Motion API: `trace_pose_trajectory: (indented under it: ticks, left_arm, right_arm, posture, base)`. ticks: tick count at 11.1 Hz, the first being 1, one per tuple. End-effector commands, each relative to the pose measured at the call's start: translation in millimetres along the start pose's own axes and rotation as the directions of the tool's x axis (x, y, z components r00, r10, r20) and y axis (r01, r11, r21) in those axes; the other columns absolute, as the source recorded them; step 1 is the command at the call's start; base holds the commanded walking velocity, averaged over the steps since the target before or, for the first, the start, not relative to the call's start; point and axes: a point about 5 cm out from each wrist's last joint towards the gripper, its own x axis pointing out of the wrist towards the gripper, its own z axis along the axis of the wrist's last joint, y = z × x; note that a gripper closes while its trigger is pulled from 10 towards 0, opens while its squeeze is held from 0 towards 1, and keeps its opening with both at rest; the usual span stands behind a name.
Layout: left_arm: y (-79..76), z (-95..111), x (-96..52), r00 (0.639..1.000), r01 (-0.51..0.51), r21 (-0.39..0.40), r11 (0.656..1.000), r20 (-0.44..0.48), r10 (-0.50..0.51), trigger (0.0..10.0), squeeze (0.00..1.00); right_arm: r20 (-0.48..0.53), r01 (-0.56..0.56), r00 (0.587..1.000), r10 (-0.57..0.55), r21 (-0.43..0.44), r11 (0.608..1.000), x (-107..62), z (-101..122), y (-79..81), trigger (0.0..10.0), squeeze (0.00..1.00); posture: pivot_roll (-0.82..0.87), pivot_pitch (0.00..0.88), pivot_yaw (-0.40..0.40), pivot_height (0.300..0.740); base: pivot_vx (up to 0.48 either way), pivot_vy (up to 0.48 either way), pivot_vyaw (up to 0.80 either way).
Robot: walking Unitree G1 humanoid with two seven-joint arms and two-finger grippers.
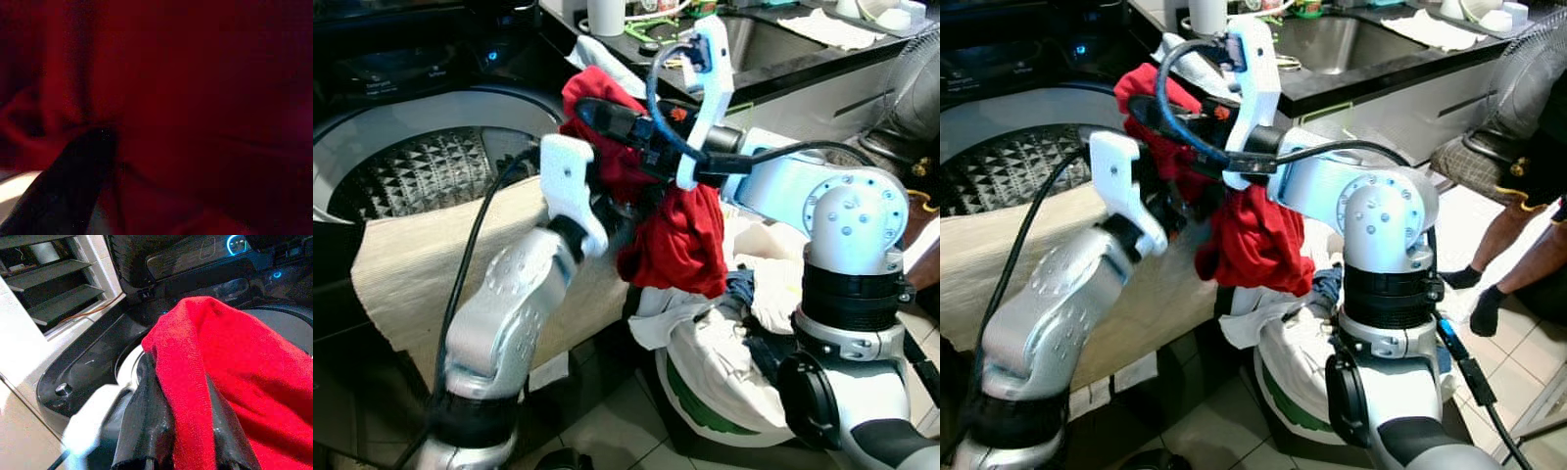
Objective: Clothes washing
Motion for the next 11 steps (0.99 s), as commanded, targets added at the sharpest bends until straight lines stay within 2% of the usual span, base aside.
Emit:
trace_pose_trajectory:
  ticks: [1,2,4,5,6,11]
  left_arm:
    - [12.0,-4,1.2,0.996,-0.086,-0.02,0.996,-0.031,0.085,10.0,0.0]
    - [13.0,0,1.6,0.996,-0.091,-0.094,0.991,0.002,0.091,10.0,0.0]
    - [13.6,5,2.2,0.995,-0.095,-0.138,0.986,0.03,0.1,10.0,0.0]
    - [12.0,7,2.1,0.996,-0.073,-0.167,0.983,0.04,0.081,1.6,0.0]
    - [10.9,5,1.3,0.997,-0.067,-0.186,0.98,0.028,0.074,0.0,0.0]
    - [18.6,6,-0.8,0.994,-0.09,-0.226,0.97,0.033,0.1,0.0,0.0]
  right_arm:
    - [0.03,-0.075,0.997,0.076,-0.035,0.997,-0.1,9,15.0,0.0,0.0]
    - [0.032,-0.074,0.997,0.075,-0.034,0.997,-0.8,10,15.0,0.0,0.0]
    - [0.037,-0.063,0.997,0.064,-0.035,0.997,-3.2,12,13.6,0.0,0.0]
    - [0.038,-0.059,0.997,0.061,-0.035,0.998,-3.5,13,12.6,0.0,0.0]
    - [0.04,-0.053,0.998,0.054,-0.035,0.998,-3.9,14,11.0,0.0,0.0]
    - [0.052,-0.04,0.998,0.042,-0.037,0.998,-5.3,15,9.7,0.0,0.0]
  posture:
    - [-0.05,0.0,-0.017,0.719]
    - [-0.05,0.0,-0.017,0.719]
    - [-0.05,0.0,-0.017,0.719]
    - [-0.05,0.0,-0.019,0.719]
    - [-0.05,0.0,-0.019,0.719]
    - [-0.04,0.0,-0.012,0.719]
  base:
    - [0.0,0.0,0.0]
    - [0.0,0.0,0.0]
    - [0.0,0.0,0.0]
    - [0.0,0.0,0.0]
    - [0.0,0.0,0.0]
    - [0.0,0.0,0.0]
